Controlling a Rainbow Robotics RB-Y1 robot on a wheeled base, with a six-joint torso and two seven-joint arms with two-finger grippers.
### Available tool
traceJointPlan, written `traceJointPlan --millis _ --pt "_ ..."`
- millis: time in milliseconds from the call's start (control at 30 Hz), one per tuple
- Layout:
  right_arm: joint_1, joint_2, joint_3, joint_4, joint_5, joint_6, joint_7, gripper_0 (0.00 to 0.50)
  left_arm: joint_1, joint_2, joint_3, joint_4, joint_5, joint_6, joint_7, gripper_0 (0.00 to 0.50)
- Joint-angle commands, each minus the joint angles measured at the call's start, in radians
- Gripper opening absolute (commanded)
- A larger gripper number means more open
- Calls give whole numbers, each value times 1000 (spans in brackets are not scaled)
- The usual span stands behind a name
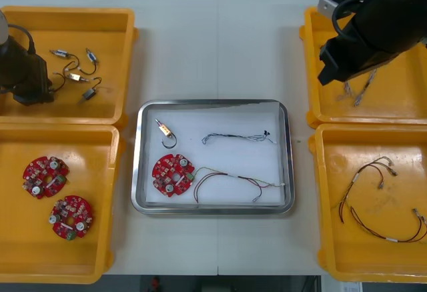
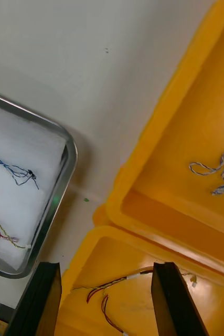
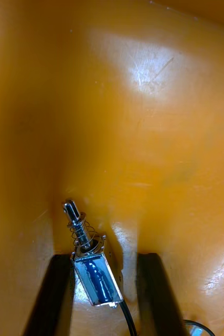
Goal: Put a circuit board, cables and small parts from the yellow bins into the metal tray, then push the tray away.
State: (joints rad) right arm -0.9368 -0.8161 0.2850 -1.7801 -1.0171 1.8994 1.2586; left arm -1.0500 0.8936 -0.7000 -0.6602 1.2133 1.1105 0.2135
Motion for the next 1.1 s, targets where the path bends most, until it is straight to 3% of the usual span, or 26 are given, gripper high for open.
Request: traceJointPlan --millis 33,333,433,833,1100 --pt "82 -78 -110 -84 3 20 -74 500 7 -13 -42 7 -15 -14 -57 0" --pt "247 -160 -257 -168 -18 20 -94 500 5 -13 -47 -7 -21 -15 -77 0" --pt "302 -178 -305 -180 -26 20 -97 500 -10 -5 -47 -38 -57 8 -83 0" --pt "469 -199 -463 -185 -41 20 -120 500 -64 67 25 -248 -158 222 -138 0" --pt "546 -201 -504 -185 -9 20 -134 500 -64 125 108 -444 -204 417 -304 0"
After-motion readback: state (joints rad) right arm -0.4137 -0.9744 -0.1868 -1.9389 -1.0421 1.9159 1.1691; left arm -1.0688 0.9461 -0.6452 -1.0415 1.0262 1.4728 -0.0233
